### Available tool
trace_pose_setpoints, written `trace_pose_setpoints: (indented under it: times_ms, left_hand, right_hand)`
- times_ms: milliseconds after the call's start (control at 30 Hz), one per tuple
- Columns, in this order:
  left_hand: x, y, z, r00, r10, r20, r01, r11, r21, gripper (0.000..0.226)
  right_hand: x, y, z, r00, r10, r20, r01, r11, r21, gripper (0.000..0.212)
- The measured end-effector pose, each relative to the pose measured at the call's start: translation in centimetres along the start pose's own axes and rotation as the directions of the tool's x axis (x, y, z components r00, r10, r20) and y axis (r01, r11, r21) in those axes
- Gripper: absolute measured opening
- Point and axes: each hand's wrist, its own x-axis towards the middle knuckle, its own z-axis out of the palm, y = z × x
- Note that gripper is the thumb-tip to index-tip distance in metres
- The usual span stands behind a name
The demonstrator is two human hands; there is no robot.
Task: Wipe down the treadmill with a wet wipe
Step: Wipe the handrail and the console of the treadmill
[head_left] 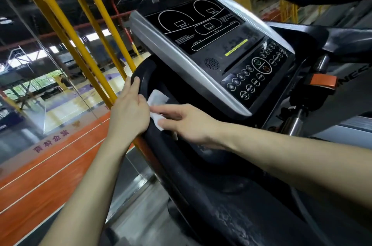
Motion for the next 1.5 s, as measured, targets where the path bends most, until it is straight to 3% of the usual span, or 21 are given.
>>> trace_pose_setpoints:
  times_ms: [233, 300, 400, 567, 667, 800, 867, 933, 1000, 1067, 1200, 1267, 1333, 1400, 1433, 1500]
  left_hand:
    - [0.4, 0.2, 0.8, 1.0, -0.015, -0.008, 0.015, 1.0, 0.013, 0.059]
    - [0.5, 0.5, 0.8, 1.0, -0.016, -0.008, 0.016, 1.0, 0.02, 0.061]
    - [0.5, 0.2, 0.6, 1.0, 0.002, 0.003, -0.002, 1.0, -0.01, 0.06]
    - [0.5, -0.2, 1.3, 1.0, -0.014, -0.008, 0.013, 0.996, -0.084, 0.061]
    - [0.0, 0.1, 1.2, 0.999, -0.027, 0.016, 0.029, 0.989, -0.148, 0.066]
    - [-3.3, 1.5, 1.5, 0.997, 0.073, 0.009, -0.071, 0.99, -0.121, 0.065]
    - [-6.3, 3.0, 1.9, 0.982, 0.191, -0.014, -0.191, 0.98, -0.058, 0.058]
    - [-9.0, 5.0, 1.8, 0.945, 0.326, -0.016, -0.326, 0.945, -0.019, 0.048]
    - [-10.8, 6.7, 1.4, 0.905, 0.419, 0.067, -0.421, 0.907, 0.009, 0.037]
    - [-11.5, 7.7, 0.9, 0.884, 0.436, 0.171, -0.447, 0.894, 0.032, 0.035]
    - [-11.4, 7.8, 0.9, 0.861, 0.426, 0.279, -0.469, 0.877, 0.106, 0.04]
    - [-11.3, 7.9, 0.9, 0.855, 0.42, 0.305, -0.474, 0.871, 0.129, 0.039]
    - [-11.3, 8.0, 0.9, 0.852, 0.42, 0.313, -0.48, 0.865, 0.146, 0.036]
    - [-11.3, 7.8, 1.0, 0.851, 0.418, 0.318, -0.484, 0.859, 0.166, 0.038]
    - [-11.2, 7.8, 1.0, 0.851, 0.421, 0.314, -0.488, 0.855, 0.175, 0.04]
    - [-11.1, 7.7, 1.2, 0.852, 0.431, 0.298, -0.493, 0.852, 0.177, 0.043]
  right_hand:
    - [-7.6, 1.1, -4.1, 0.982, 0.129, 0.139, -0.124, 0.991, -0.047, 0.039]
    - [-6.5, 0.8, -3.4, 0.993, 0.096, 0.069, -0.092, 0.994, -0.054, 0.038]
    - [-7.4, 0.2, -2.4, 0.996, 0.051, 0.072, -0.046, 0.997, -0.065, 0.037]
    - [-17.5, -2.2, -7.7, 0.985, 0.04, 0.169, 0.036, 0.906, -0.422, 0.019]
    - [-19.3, -2.5, -7.6, 0.993, -0.009, 0.12, 0.071, 0.847, -0.527, 0.022]
    - [-20.5, -2.4, -4.8, 0.987, -0.094, 0.13, 0.148, 0.851, -0.503, 0.03]
    - [-21.4, -1.1, -6.2, 0.991, -0.116, 0.073, 0.137, 0.837, -0.529, 0.03]
    - [-21.2, 1.5, -10.0, 0.983, -0.176, -0.052, 0.099, 0.748, -0.656, 0.033]
    - [-20.6, 4.4, -13.9, 0.956, -0.207, -0.206, -0.023, 0.649, -0.76, 0.04]
    - [-20.3, 6.0, -14.6, 0.92, -0.209, -0.332, -0.134, 0.627, -0.768, 0.051]
    - [-21.7, 5.8, -10.2, 0.951, -0.258, -0.169, 0.039, 0.645, -0.763, 0.048]
    - [-21.0, 5.9, -11.8, 0.961, -0.262, -0.088, 0.092, 0.603, -0.792, 0.042]
    - [-18.4, 7.0, -16.2, 0.957, -0.236, -0.166, -0.012, 0.543, -0.839, 0.045]
    - [-16.4, 7.8, -18.7, 0.912, -0.19, -0.364, -0.191, 0.589, -0.785, 0.051]
    - [-16.4, 7.8, -18.4, 0.896, -0.184, -0.404, -0.227, 0.593, -0.773, 0.054]
    - [-18.0, 7.5, -15.6, 0.919, -0.195, -0.344, -0.159, 0.614, -0.773, 0.061]
